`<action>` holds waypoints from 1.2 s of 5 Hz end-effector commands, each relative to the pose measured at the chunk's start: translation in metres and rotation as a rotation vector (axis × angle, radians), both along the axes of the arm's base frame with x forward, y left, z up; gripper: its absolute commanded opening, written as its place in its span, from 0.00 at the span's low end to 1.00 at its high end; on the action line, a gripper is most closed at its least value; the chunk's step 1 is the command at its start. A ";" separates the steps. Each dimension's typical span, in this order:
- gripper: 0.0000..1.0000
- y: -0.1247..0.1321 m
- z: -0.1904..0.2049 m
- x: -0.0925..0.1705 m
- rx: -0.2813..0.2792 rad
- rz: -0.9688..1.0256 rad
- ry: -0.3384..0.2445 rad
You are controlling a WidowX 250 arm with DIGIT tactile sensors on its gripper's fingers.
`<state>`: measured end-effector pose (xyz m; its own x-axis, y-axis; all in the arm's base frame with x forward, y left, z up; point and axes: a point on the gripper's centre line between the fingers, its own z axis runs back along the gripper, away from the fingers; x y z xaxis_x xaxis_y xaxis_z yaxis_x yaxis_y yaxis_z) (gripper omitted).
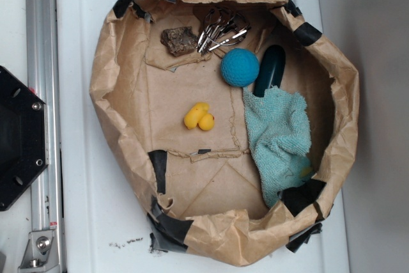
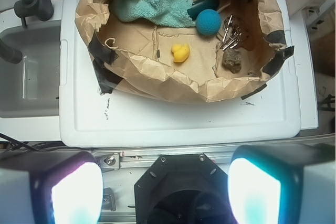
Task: Grab the blue cloth.
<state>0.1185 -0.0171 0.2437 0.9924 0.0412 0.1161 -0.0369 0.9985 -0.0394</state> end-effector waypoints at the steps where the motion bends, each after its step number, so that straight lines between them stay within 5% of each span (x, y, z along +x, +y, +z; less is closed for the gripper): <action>1: 1.00 0.000 0.000 0.000 0.000 0.000 0.000; 2: 1.00 0.014 -0.046 0.050 0.100 -0.074 -0.173; 3: 1.00 0.024 -0.065 0.103 0.167 -0.136 -0.222; 4: 1.00 0.025 -0.096 0.154 0.157 -0.278 -0.224; 5: 1.00 0.028 -0.117 0.203 0.166 -0.298 -0.164; 6: 1.00 0.024 -0.141 0.232 0.073 -0.319 -0.142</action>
